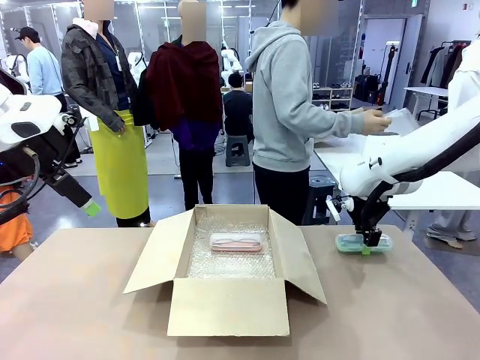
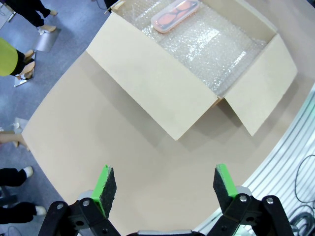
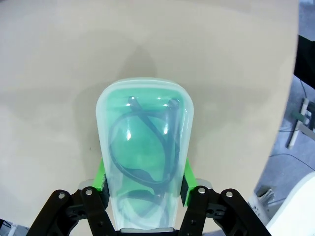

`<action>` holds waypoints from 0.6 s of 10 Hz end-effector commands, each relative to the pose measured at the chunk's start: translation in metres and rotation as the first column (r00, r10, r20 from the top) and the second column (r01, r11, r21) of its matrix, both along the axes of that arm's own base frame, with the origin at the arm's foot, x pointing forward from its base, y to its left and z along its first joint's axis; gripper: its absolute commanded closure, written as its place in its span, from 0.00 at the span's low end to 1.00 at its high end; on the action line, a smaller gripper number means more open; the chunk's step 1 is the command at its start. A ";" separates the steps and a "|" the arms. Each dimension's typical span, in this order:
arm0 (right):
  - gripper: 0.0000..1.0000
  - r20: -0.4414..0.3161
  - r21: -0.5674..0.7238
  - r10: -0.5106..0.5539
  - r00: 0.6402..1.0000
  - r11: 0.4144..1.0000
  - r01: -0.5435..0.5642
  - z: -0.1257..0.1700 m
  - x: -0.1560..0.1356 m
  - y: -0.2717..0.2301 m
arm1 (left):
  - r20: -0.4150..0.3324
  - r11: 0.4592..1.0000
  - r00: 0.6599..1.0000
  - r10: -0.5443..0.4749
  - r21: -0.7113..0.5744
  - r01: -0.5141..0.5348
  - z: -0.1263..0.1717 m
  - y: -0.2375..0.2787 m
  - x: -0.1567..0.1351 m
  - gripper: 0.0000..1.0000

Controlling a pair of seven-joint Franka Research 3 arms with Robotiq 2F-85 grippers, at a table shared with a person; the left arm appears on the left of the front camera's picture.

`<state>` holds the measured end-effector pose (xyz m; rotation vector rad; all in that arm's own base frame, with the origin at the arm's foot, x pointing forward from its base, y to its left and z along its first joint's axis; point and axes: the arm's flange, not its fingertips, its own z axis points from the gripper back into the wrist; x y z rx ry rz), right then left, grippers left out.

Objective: Pack the glasses set securely to prepare it for shipping.
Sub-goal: Put the Glasses case from the right side of the table into the Package Box.

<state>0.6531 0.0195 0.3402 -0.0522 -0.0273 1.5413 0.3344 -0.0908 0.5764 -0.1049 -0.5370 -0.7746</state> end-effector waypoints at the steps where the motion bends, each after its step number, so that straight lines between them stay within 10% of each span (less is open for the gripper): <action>1: 0.50 0.014 0.003 -0.048 0.999 0.999 0.048 0.044 -0.016 0.015 | 0.018 1.000 1.000 -0.010 -0.014 0.011 -0.001 0.001 0.001 0.00; 6: 0.50 0.054 0.031 -0.056 0.997 0.998 0.055 0.100 -0.051 0.038 | 0.018 1.000 1.000 -0.010 -0.014 0.011 -0.001 0.001 0.001 0.00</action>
